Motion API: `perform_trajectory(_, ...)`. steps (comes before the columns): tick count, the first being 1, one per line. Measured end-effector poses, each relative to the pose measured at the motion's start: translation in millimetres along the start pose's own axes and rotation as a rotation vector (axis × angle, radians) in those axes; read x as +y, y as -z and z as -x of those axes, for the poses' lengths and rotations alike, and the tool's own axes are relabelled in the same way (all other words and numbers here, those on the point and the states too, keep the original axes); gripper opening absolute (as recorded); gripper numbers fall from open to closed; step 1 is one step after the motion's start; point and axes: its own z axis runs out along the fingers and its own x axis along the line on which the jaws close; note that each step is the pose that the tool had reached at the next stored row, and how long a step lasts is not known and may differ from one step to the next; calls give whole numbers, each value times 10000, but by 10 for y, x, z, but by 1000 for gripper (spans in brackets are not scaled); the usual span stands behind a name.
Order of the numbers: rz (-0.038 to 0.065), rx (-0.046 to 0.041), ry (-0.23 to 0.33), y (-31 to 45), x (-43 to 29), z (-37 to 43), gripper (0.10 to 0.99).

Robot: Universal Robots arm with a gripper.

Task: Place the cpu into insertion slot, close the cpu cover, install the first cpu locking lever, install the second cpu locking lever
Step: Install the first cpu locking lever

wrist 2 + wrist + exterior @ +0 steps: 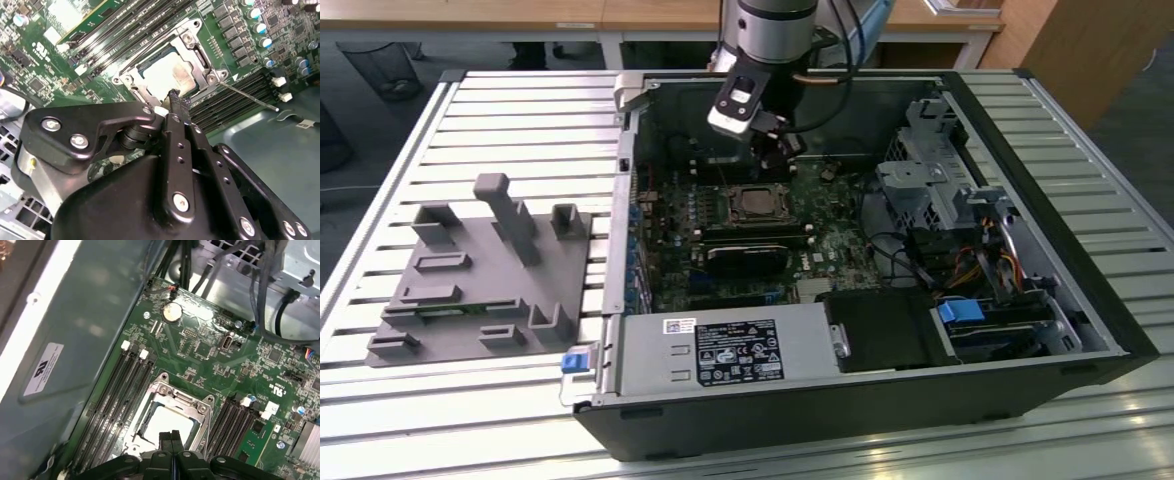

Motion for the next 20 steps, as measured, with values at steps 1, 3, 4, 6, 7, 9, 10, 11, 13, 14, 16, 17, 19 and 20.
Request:
perform_trajectory(1,3,5,87,9,1,0,122)
perform_trajectory(3,6,14,182,36,1,0,122)
perform_trajectory(4,6,14,218,51,1,0,122)
perform_trajectory(6,8,18,335,61,2,0,122)
perform_trajectory(7,9,21,442,61,2,0,122)
perform_trajectory(9,10,28,749,61,2,0,122)
perform_trajectory(10,9,31,919,62,2,0,122)
perform_trajectory(11,11,35,1096,62,2,0,122)
perform_trajectory(13,13,44,1466,62,2,0,122)
perform_trajectory(14,14,48,1644,62,2,0,122)
perform_trajectory(16,16,56,1990,62,2,0,122)
perform_trajectory(17,16,60,2157,62,2,0,122)
perform_trajectory(19,20,77,2908,62,2,0,122)
perform_trajectory(20,20,81,3064,62,2,0,122)
